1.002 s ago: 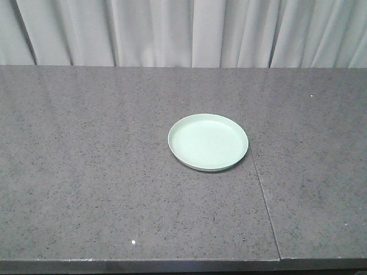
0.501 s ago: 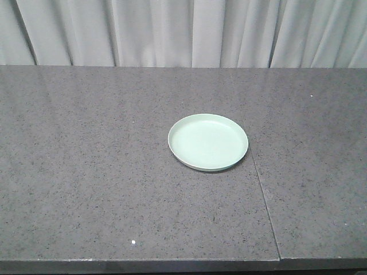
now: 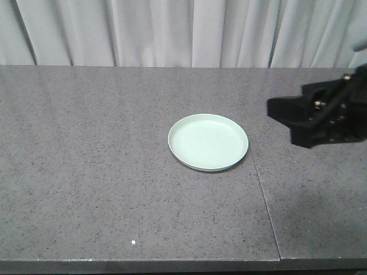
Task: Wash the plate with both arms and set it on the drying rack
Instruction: 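Lower the right gripper onto the rim of the pale green plate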
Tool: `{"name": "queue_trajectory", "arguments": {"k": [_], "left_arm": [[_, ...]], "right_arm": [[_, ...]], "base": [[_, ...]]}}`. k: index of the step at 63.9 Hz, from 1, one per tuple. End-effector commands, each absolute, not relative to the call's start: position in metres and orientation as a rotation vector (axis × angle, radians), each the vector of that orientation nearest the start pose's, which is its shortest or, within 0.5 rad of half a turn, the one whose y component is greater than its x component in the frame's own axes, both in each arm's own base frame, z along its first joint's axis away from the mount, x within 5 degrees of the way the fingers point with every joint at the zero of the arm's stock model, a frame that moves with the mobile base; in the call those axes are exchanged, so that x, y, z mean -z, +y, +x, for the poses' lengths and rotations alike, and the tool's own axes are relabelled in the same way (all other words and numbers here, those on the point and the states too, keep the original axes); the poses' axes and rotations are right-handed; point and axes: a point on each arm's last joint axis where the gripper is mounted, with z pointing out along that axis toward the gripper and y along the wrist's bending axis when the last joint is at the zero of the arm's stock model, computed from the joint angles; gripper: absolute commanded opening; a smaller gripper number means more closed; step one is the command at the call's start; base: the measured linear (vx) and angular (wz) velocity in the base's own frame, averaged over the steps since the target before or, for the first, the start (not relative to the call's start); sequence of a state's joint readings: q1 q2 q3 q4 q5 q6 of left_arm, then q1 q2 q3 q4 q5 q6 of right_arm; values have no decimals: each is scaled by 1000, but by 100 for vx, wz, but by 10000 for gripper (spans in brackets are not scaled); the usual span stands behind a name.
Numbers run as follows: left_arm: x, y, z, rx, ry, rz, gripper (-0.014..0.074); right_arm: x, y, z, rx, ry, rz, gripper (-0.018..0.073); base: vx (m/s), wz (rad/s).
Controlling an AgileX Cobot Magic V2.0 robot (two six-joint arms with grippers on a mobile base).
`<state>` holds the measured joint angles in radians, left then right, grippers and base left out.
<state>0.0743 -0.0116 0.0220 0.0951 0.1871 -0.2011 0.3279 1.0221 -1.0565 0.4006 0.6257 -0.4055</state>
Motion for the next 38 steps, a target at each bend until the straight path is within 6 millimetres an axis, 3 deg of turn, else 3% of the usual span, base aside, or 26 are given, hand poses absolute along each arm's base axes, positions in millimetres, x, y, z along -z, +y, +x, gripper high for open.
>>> {"name": "queue_trajectory", "arguments": {"k": [1, 12, 23, 38], "left_arm": [[-205, 5, 54, 24, 1563, -156, -6], [-205, 5, 54, 24, 1563, -156, -6], [-205, 5, 54, 24, 1563, -156, -6], [-205, 5, 54, 24, 1563, -156, -6]], "right_arm": [[-411, 105, 216, -400, 1908, -588, 450], [-401, 128, 267, -393, 2000, -573, 450], [-378, 130, 319, -266, 2174, -509, 450], [-350, 128, 373, -104, 2347, -395, 450]], "base": [[0, 0], [0, 0], [0, 0], [0, 0]]}}
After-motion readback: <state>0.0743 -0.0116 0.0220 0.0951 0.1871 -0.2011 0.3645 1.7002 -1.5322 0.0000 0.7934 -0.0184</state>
